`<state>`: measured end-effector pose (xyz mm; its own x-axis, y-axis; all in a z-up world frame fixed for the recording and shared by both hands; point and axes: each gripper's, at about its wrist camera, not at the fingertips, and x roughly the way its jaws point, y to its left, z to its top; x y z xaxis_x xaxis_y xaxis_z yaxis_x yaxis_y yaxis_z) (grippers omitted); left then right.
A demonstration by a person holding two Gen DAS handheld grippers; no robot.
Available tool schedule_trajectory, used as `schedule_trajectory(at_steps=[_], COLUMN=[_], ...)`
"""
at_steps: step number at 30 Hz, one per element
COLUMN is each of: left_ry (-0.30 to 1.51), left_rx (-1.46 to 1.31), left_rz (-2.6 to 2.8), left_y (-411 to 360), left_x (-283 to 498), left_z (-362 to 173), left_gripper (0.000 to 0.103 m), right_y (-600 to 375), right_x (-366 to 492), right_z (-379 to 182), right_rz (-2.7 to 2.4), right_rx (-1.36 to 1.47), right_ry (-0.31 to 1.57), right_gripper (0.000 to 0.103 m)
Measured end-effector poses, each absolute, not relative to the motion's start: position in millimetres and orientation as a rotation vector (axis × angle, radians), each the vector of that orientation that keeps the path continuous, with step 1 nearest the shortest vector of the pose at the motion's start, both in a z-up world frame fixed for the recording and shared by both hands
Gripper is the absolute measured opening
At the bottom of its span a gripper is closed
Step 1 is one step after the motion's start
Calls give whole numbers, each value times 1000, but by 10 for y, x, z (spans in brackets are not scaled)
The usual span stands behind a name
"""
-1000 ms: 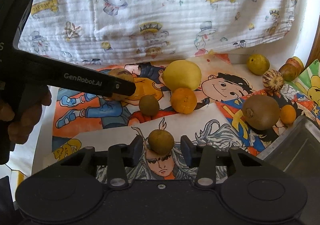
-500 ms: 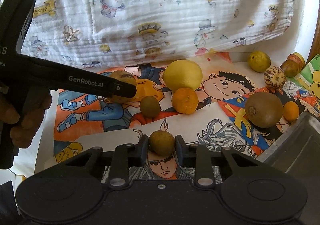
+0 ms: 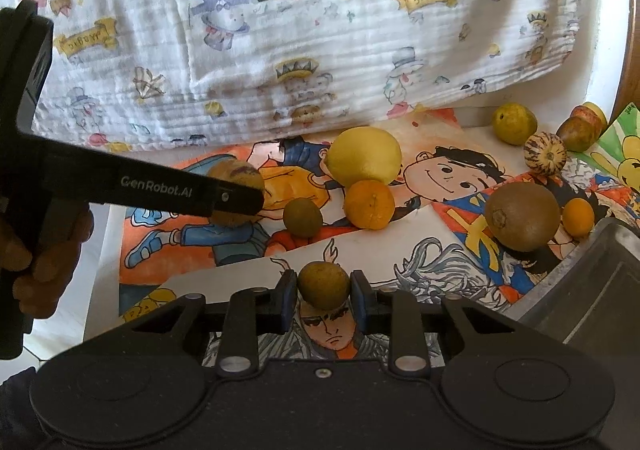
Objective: Organize fruits
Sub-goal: 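Close the left gripper on the onion-like fruit while the right gripper closes on the small fruit, then carry both held fruits over the grey metal tray with both tools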
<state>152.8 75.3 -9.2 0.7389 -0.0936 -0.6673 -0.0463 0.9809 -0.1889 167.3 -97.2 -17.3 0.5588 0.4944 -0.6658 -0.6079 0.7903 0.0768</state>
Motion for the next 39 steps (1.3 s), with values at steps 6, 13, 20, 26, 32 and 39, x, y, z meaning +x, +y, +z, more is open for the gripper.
schedule_trajectory(at_steps=[6,13,20,26,32,39], left_ry=[730,705,661,634,627,619], left_rx=[-196,-199,-168,-164,-147,-140], left_rz=[-27,-52,-92,-156,-236,-328], left_y=[660,486,196,-106,-426,-733], left_x=[1454,1437,1538,1659,1829,2077], left_z=[-15,124,341,477,512,480], left_gripper=[49,49,49,49,49,49], right_y=[-1086,-1303,-1683,-2121,-2497,-2860], right_x=[1623,1556,1548,1614,1697,1826], right_z=[-107,-17,148,284,367,320], right_rz=[641,613,546,450,353,244], right_rx=[-151,-122,-72,-51,-33,-15], right_ry=[710,680,622,583,556,551], right_gripper=[31,31,31,31,31,31])
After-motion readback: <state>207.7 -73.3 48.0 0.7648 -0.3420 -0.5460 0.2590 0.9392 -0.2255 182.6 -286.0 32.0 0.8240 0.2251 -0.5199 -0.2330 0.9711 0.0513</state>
